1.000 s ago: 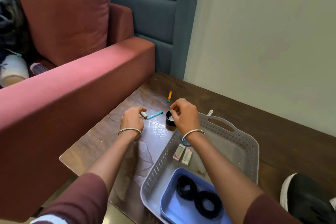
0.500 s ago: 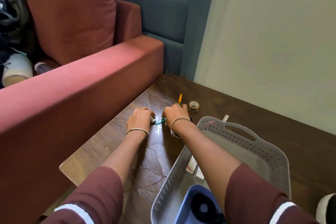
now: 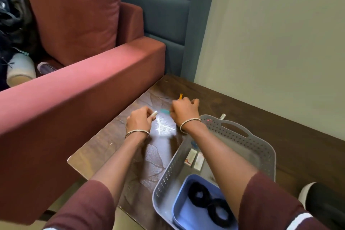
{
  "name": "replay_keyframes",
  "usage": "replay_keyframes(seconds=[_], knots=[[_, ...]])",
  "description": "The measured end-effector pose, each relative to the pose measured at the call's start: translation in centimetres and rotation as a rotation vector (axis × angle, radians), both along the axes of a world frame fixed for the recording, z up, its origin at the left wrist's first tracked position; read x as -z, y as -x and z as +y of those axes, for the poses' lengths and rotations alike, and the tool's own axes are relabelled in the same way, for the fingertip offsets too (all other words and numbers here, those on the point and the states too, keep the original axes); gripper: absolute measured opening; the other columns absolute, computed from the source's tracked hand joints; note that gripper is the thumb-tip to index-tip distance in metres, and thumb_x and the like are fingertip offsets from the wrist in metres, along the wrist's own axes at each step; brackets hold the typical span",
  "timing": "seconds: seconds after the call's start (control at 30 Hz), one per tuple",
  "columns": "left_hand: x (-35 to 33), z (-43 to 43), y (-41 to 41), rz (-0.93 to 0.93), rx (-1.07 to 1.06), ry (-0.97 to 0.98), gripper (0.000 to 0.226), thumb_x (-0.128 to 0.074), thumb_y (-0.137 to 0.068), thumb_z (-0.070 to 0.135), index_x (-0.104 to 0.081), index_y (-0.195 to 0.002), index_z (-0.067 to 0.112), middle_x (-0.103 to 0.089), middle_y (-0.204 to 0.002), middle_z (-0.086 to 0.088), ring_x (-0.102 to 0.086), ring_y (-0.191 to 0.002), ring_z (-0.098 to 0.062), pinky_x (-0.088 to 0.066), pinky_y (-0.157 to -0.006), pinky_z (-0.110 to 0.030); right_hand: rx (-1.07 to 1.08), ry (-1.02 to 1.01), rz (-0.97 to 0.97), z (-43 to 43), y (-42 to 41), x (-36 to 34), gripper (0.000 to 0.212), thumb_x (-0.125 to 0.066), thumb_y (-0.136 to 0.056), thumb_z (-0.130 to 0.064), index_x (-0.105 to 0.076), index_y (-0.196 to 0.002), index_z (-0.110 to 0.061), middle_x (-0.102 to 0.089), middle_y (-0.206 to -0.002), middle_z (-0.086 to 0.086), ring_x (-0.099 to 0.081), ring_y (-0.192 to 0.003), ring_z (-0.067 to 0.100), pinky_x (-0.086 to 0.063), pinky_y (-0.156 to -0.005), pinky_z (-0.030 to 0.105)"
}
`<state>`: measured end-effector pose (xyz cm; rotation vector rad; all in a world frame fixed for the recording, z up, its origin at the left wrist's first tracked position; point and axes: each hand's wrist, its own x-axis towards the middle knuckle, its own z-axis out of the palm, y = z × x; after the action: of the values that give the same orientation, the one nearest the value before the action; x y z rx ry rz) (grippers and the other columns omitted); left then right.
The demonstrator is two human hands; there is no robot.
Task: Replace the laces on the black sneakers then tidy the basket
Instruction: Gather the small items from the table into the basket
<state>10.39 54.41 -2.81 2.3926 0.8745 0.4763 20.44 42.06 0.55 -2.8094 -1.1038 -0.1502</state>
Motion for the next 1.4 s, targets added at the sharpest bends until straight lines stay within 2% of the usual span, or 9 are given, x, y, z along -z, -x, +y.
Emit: replay_keyframes(seconds=[0.1,0.2,0.43,0.6,0.73,0.87,1.07,1.23,1.4], knots=[[-2.2,-2.4,1.2,-0.137,-0.007,0.115,0.011,-0.078,-0.082,0.027,-0.072,-0.089,0.020,-0.075,-0.083,0.002,-0.070,-0.081,-0.018,-0.054,-0.078,-0.034,0.119,-0.339,0.174,-4.0,0.5,-2.2,0.005,-0.063,-0.090,-0.023,-0.066,-0.092,-0.026,-0.069,-0.093,-0.005,-0.057,-0.096,0.018,-0.037,-0.088,0.039],[-4.2,-5.3,2.3,-0.174,0.046,0.197,0.017,-0.080,-0.081,0.026,-0.076,-0.096,0.020,-0.075,-0.082,0.002,-0.069,-0.077,-0.014,-0.055,-0.080,-0.033,0.246,-0.675,0.377,-8.8,1.5,-3.0,0.004,-0.075,-0.084,-0.017,-0.072,-0.087,-0.018,-0.072,-0.085,-0.002,-0.063,-0.077,0.012,-0.051,-0.078,0.028],[-5.2,-13.0,5.0,-0.148,0.111,0.311,0.019,-0.079,-0.082,0.024,-0.078,-0.100,0.017,-0.077,-0.088,-0.003,-0.072,-0.085,-0.017,-0.055,-0.083,-0.032,0.628,-1.044,0.825,-17.6,5.3,1.3,0.012,-0.078,-0.080,-0.002,-0.069,-0.076,-0.007,-0.071,-0.078,0.013,-0.064,-0.064,0.019,-0.052,-0.060,0.028],[-3.9,-15.6,6.2,-0.088,0.096,0.361,0.017,-0.081,-0.080,0.023,-0.079,-0.096,0.018,-0.077,-0.087,-0.003,-0.072,-0.084,-0.016,-0.056,-0.081,-0.032,0.785,-1.032,1.007,-18.5,7.5,5.2,0.027,-0.075,-0.079,0.010,-0.055,-0.070,-0.007,-0.057,-0.061,0.014,-0.051,-0.044,0.019,-0.046,-0.038,0.024],[-3.0,-16.2,6.6,-0.024,0.069,0.358,0.018,-0.081,-0.080,0.027,-0.078,-0.095,0.018,-0.077,-0.089,-0.002,-0.072,-0.088,-0.018,-0.055,-0.082,-0.033,0.807,-0.908,1.035,-17.9,7.9,6.8,0.029,-0.079,-0.076,0.007,-0.057,-0.063,-0.007,-0.059,-0.058,0.015,-0.053,-0.045,0.020,-0.055,-0.059,0.039],[-2.5,-16.3,6.5,0.007,0.055,0.332,0.019,-0.079,-0.082,0.032,-0.078,-0.098,0.021,-0.077,-0.090,0.000,-0.071,-0.088,-0.017,-0.055,-0.081,-0.032,0.815,-0.830,1.014,-16.7,7.4,7.0,0.027,-0.082,-0.074,0.004,-0.062,-0.061,-0.007,-0.061,-0.053,0.010,-0.057,-0.046,0.021,-0.062,-0.067,0.043],[-1.9,-16.2,6.0,0.020,0.036,0.323,0.019,-0.079,-0.082,0.032,-0.078,-0.097,0.022,-0.077,-0.090,0.001,-0.071,-0.088,-0.017,-0.052,-0.081,-0.028,0.855,-0.753,0.955,-15.7,6.7,7.3,0.021,-0.088,-0.067,-0.004,-0.068,-0.061,-0.007,-0.069,-0.058,0.010,-0.067,-0.054,0.023,-0.063,-0.068,0.046],[-1.5,-16.3,5.7,0.020,0.057,0.360,0.017,-0.081,-0.079,0.030,-0.078,-0.093,0.020,-0.077,-0.085,0.000,-0.073,-0.083,-0.018,-0.058,-0.081,-0.036,0.857,-0.721,0.938,-15.7,6.1,8.6,0.023,-0.092,-0.060,-0.008,-0.069,-0.059,-0.008,-0.071,-0.061,0.010,-0.073,-0.064,0.029,-0.063,-0.066,0.047],[-2.0,-16.9,5.3,0.045,0.126,0.345,0.021,-0.083,-0.077,0.033,-0.079,-0.093,0.022,-0.077,-0.085,0.002,-0.071,-0.084,-0.012,-0.055,-0.081,-0.030,0.824,-1.019,0.970,-16.7,7.5,5.2,0.023,-0.079,-0.083,-0.010,-0.065,-0.064,-0.007,-0.066,-0.060,0.010,-0.064,-0.049,0.020,-0.059,-0.056,0.033]])
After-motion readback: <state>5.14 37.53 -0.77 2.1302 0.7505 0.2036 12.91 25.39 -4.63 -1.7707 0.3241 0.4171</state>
